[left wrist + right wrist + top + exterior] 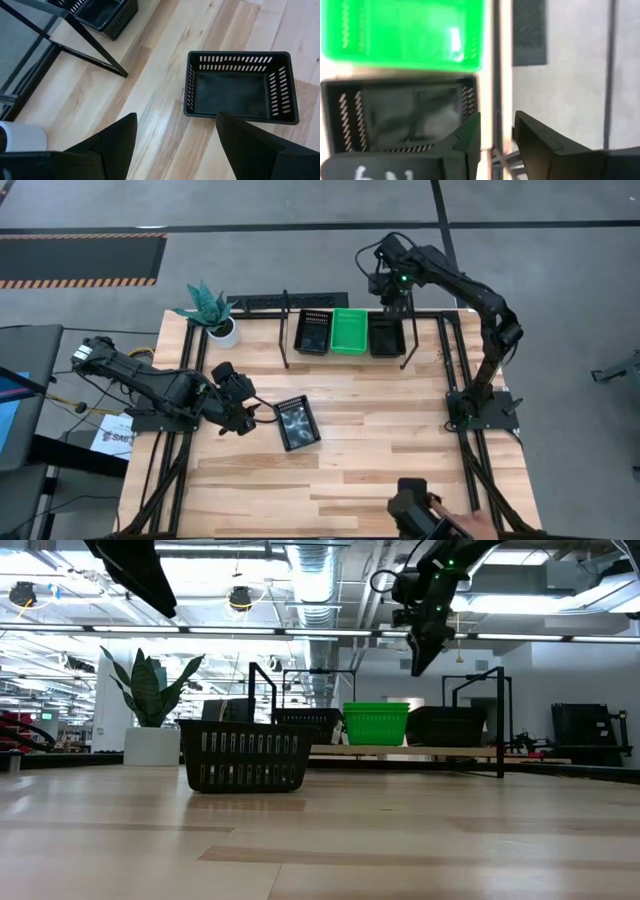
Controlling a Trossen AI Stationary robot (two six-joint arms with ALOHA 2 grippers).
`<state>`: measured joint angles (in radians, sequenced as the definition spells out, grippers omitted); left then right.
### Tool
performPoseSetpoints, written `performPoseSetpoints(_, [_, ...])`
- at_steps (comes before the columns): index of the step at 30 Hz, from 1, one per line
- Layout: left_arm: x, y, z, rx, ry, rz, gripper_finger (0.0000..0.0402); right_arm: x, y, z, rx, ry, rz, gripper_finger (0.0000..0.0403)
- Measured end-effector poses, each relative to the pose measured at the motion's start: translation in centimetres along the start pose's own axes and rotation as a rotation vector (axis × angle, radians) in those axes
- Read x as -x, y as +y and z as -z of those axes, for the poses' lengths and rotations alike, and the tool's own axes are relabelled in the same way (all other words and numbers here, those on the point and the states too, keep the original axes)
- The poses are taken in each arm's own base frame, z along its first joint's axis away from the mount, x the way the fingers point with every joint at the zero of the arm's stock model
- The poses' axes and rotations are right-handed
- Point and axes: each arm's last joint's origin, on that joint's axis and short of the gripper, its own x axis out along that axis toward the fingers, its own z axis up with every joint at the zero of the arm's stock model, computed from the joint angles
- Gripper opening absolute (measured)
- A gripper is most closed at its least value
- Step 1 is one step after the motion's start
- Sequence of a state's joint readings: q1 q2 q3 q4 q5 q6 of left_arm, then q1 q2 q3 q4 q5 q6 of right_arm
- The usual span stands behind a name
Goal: Stack baskets on shelf by color
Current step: Stack the black basket on top of the black basket on the shelf
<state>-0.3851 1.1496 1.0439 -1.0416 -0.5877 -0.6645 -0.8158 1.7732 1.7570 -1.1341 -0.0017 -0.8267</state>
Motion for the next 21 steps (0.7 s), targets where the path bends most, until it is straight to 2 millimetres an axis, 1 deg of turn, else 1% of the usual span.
performPoseSetpoints(3, [0.0,0.0,0.0,-0.006,0.0,0.0,0.0261,0.5,-0.2,-0.5,-0.054,-0.032,0.029,0.0149])
performPoseSetpoints(6, [0.0,0.1,0.0,-0.002,-0.014,-0.018,0.0261,1.2,0.2,-1.3,-0.146,-0.06,0.024,0.0152])
performPoseSetpoints(8, [0.0,0.1,0.0,0.001,-0.016,-0.02,0.0261,1.8,0.8,-1.8,-0.227,-0.093,-0.045,0.0152])
performPoseSetpoints(11, [0.0,0.0,0.0,0.003,-0.008,-0.01,0.0261,2.5,2.4,-3.3,-0.371,-0.189,-0.225,0.0151])
performPoseSetpoints(13, [0.1,-0.1,0.1,0.011,-0.001,0.004,0.0261,2.7,4.0,-4.6,-0.439,-0.233,-0.374,0.0151])
performPoseSetpoints(15, [0.2,-0.3,0.2,0.013,-0.003,0.012,0.0261,2.9,6.2,-6.2,-0.441,-0.244,-0.465,0.0151])
performPoseSetpoints(18, [0.5,-0.7,0.5,0.015,-0.005,0.032,0.0261,2.1,10.2,-9.0,-0.331,-0.236,-0.484,0.015])
performPoseSetpoints(20, [0.8,-1.0,0.8,0.016,-0.004,0.046,0.0261,1.5,13.5,-10.7,-0.215,-0.244,-0.471,0.0148])
performPoseSetpoints(21, [1.0,-1.1,1.0,0.015,0.0,0.051,0.0261,1.2,15.2,-11.9,-0.146,-0.283,-0.456,0.0147])
